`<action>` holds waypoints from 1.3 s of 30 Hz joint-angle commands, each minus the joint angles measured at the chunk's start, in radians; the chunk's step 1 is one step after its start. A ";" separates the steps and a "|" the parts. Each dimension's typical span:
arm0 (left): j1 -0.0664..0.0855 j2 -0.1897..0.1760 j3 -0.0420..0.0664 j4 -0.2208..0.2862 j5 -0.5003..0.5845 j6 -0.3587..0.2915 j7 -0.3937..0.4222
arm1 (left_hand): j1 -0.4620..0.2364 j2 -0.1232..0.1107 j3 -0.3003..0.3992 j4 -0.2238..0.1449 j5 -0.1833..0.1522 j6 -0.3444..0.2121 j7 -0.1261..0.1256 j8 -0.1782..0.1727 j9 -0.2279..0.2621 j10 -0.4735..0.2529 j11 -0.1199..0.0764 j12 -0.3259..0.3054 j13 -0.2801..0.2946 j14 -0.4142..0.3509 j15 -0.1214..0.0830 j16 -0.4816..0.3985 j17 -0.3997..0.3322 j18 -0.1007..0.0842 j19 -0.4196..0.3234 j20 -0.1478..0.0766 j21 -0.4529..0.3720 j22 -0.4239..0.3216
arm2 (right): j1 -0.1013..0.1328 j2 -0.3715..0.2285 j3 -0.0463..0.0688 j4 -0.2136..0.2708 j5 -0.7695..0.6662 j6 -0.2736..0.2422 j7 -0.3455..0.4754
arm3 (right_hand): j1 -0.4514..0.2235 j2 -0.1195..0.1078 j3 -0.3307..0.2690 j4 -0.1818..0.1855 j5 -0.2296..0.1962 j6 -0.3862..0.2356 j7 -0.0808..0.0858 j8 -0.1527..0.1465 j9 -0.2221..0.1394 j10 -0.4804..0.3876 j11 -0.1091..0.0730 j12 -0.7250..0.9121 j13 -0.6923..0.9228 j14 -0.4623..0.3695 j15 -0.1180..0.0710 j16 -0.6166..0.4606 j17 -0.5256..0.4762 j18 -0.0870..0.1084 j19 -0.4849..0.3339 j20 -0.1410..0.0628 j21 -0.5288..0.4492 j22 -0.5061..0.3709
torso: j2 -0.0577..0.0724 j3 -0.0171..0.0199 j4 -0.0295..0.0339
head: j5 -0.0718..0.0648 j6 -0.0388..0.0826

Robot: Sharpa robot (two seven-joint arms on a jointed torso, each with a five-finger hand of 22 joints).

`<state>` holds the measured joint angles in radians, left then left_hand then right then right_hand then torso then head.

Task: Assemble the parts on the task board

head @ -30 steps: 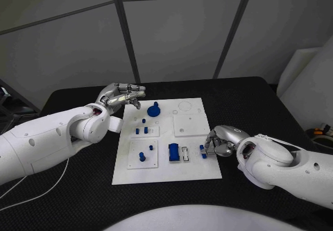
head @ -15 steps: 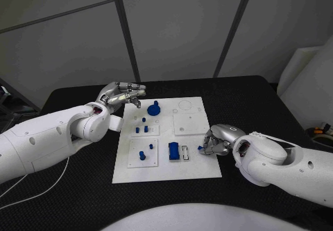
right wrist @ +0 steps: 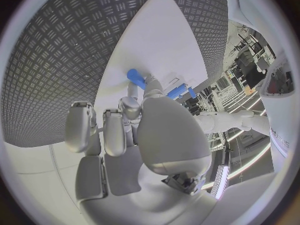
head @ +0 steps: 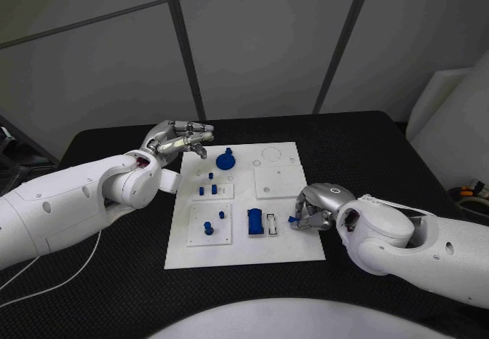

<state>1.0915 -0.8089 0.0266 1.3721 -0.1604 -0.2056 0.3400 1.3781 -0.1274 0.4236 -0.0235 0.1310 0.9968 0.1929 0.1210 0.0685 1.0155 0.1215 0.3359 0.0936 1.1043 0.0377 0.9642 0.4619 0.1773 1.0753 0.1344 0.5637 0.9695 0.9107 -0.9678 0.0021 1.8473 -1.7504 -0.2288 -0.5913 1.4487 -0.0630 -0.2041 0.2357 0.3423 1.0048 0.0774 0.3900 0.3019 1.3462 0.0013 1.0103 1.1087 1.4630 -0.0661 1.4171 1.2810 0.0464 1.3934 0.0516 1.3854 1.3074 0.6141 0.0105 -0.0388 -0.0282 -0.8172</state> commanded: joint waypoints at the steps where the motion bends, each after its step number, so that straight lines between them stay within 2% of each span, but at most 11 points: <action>1: 0.001 0.000 0.001 0.001 0.002 0.012 0.001 | -0.011 0.002 -0.008 0.001 0.002 -0.005 0.000 0.007 -0.001 -0.006 0.001 0.006 0.001 -0.006 0.003 0.001 -0.001 0.005 0.001 0.004 -0.001 -0.001 | -0.014 0.003 -0.013 -0.007 -0.061 0.150 -0.056 | 0.027 0.000 0.001 -0.012 -0.005 -0.006 0.004 -0.002 0.001 -0.009 0.000 -0.008 -0.003 0.049 0.004 -0.006 -0.002 0.017 -0.010 0.001 -0.006 0.038 | 0.000 0.0004 0.0000 | -0.001 0.000; 4: 0.001 0.000 0.001 0.001 0.002 0.012 0.001 | -0.011 0.002 -0.008 0.001 0.002 -0.005 0.000 0.007 -0.001 -0.006 0.001 0.007 0.001 -0.006 0.003 0.001 -0.001 0.005 0.001 0.004 -0.001 -0.001 | -0.014 0.006 -0.013 -0.006 -0.079 0.167 -0.067 | 0.051 0.008 0.009 -0.023 -0.015 -0.008 0.005 -0.001 0.003 -0.012 0.001 -0.010 -0.004 0.049 0.004 -0.007 -0.001 0.017 -0.011 0.001 -0.008 0.037 | 0.000 0.0003 0.0011 | 0.000 -0.001; 6: 0.000 0.000 0.001 0.001 0.002 0.013 0.000 | -0.011 0.002 -0.008 0.001 0.002 -0.006 0.000 0.007 -0.001 -0.007 0.001 0.007 0.000 -0.006 0.003 0.001 -0.002 0.005 0.001 0.004 -0.002 -0.002 | -0.014 0.008 -0.013 -0.006 -0.089 0.175 -0.073 | 0.068 0.016 0.019 -0.030 -0.052 -0.009 0.005 -0.001 0.004 -0.013 0.001 -0.011 -0.005 0.050 0.004 -0.007 0.000 0.017 -0.010 0.001 -0.008 0.037 | 0.000 0.0004 0.0014 | 0.000 -0.001; 8: 0.000 -0.001 0.001 0.001 0.002 0.013 -0.001 | -0.011 0.002 -0.008 0.001 0.002 -0.006 0.000 0.007 -0.001 -0.007 0.001 0.007 0.000 -0.006 0.003 0.001 -0.002 0.005 0.001 0.004 -0.002 -0.002 | -0.014 0.009 -0.013 -0.005 -0.097 0.179 -0.078 | 0.086 0.027 0.035 -0.036 -0.064 -0.008 0.004 0.000 0.004 -0.014 0.000 -0.011 -0.005 0.051 0.003 -0.007 0.002 0.017 -0.010 0.001 -0.008 0.037 | 0.000 0.0005 0.0016 | 0.000 -0.001; 13: 0.000 -0.001 0.001 0.001 0.002 0.012 -0.002 | -0.011 0.002 -0.008 0.001 0.002 -0.006 0.000 0.007 -0.001 -0.007 0.001 0.007 0.000 -0.006 0.003 0.001 -0.002 0.005 0.001 0.004 -0.002 -0.002 | -0.014 0.007 -0.013 0.003 -0.102 0.170 -0.086 | 0.124 0.052 0.082 -0.042 -0.058 0.004 -0.001 -0.005 0.000 -0.014 -0.005 -0.009 -0.002 0.053 -0.001 -0.003 0.011 0.015 -0.003 -0.002 -0.003 0.044 | -0.001 0.0002 0.0006 | 0.002 -0.001; 19: 0.000 0.000 0.001 0.001 0.002 0.012 -0.003 | -0.011 0.002 -0.008 0.001 0.002 -0.006 0.000 0.007 -0.001 -0.007 0.001 0.007 0.000 -0.006 0.003 0.001 -0.002 0.005 0.001 0.004 -0.002 -0.002 | -0.014 0.001 -0.012 0.023 -0.072 0.116 -0.092 | 0.149 0.066 0.150 -0.035 -0.034 0.030 -0.009 -0.017 -0.009 0.001 -0.013 0.011 0.014 0.059 -0.007 0.011 0.036 0.010 0.014 -0.008 0.014 0.064 | -0.001 0.0004 0.0001 | 0.003 0.002; 23: 0.000 0.000 0.001 0.001 0.002 0.011 -0.003 | -0.011 0.002 -0.008 0.001 0.002 -0.006 0.000 0.007 -0.001 -0.007 0.001 0.007 0.000 -0.006 0.003 0.001 -0.002 0.005 0.001 0.004 -0.002 -0.002 | -0.014 -0.008 -0.012 0.044 -0.014 0.048 -0.088 | 0.141 0.054 0.192 -0.022 -0.020 0.043 -0.013 -0.030 -0.015 0.011 -0.015 0.020 0.022 0.062 -0.009 0.019 0.050 0.007 0.024 -0.011 0.023 0.075 | 0.000 -0.0011 0.0011 | 0.003 0.004; 27: 0.000 0.000 0.001 0.001 0.002 0.011 -0.004 | -0.011 0.002 -0.008 0.001 0.002 -0.006 0.000 0.007 -0.001 -0.007 0.001 0.007 0.000 -0.006 0.003 0.001 -0.002 0.005 0.001 0.004 -0.002 -0.002 | -0.013 -0.015 -0.012 0.059 0.047 -0.026 -0.076 | 0.107 0.028 0.237 0.011 -0.052 0.054 -0.015 -0.048 -0.022 0.020 -0.017 0.024 0.026 0.062 -0.011 0.020 0.053 0.006 0.025 -0.011 0.025 0.078 | -0.001 -0.0021 0.0024 | 0.004 0.004; 29: 0.000 0.000 0.001 0.002 0.002 0.010 -0.004 | -0.011 0.002 -0.008 0.001 0.002 -0.006 0.000 0.007 -0.001 -0.007 0.001 0.007 0.000 -0.006 0.003 0.001 -0.002 0.005 0.001 0.004 -0.002 -0.002 | -0.013 -0.018 -0.012 0.065 0.084 -0.070 -0.067 | 0.097 0.019 0.251 0.020 -0.057 0.058 -0.015 -0.053 -0.023 0.023 -0.017 0.026 0.029 0.063 -0.011 0.023 0.057 0.006 0.028 -0.012 0.028 0.081 | 0.001 -0.0008 0.0020 | 0.005 0.005; 34: 0.000 -0.003 0.001 0.003 0.002 0.009 -0.005 | -0.011 0.002 -0.008 0.001 0.002 -0.006 0.000 0.007 -0.001 -0.007 0.001 0.007 0.000 -0.006 0.003 0.001 -0.002 0.005 0.001 0.004 -0.002 -0.002 | -0.012 -0.021 -0.011 0.075 0.172 -0.186 -0.035 | 0.079 -0.004 0.280 0.037 -0.052 0.066 -0.016 -0.062 -0.025 0.027 -0.017 0.030 0.033 0.064 -0.011 0.026 0.063 0.004 0.032 -0.013 0.032 0.087 | 0.001 -0.0009 0.0022 | 0.008 0.005; 39: 0.000 -0.004 0.001 0.004 0.002 0.008 -0.005 | -0.011 0.002 -0.008 0.001 0.002 -0.006 0.000 0.007 -0.001 -0.007 0.001 0.007 0.000 -0.006 0.003 0.001 -0.002 0.005 0.001 0.004 -0.002 -0.002 | -0.012 -0.018 -0.011 0.081 0.227 -0.259 -0.007 | 0.028 -0.022 0.288 0.053 -0.065 0.072 -0.014 -0.071 -0.027 0.036 -0.015 0.042 0.043 0.066 -0.009 0.031 0.072 0.002 0.038 -0.011 0.038 0.094 | 0.000 -0.0007 0.0016 | 0.010 0.005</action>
<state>1.0898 -0.8128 0.0267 1.3735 -0.1604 -0.2042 0.3337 1.3781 -0.1274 0.4207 -0.0206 0.1310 0.9968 0.1928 0.1210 0.0685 1.0157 0.1217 0.3359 0.0936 1.1043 0.0377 0.9642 0.4613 0.1773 1.0753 0.1344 0.5637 0.9689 0.8973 -0.9879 -0.0093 1.9234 -1.6133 -0.3781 -0.6350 1.4918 -0.0930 0.0836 0.2829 0.2781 1.0723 0.0642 0.3213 0.2768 1.3745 -0.0147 1.0595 1.1623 1.4616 -0.0762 1.4454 1.3080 0.0462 1.4264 0.0411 1.4202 1.3073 0.6141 0.0095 -0.0366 -0.0196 -0.8118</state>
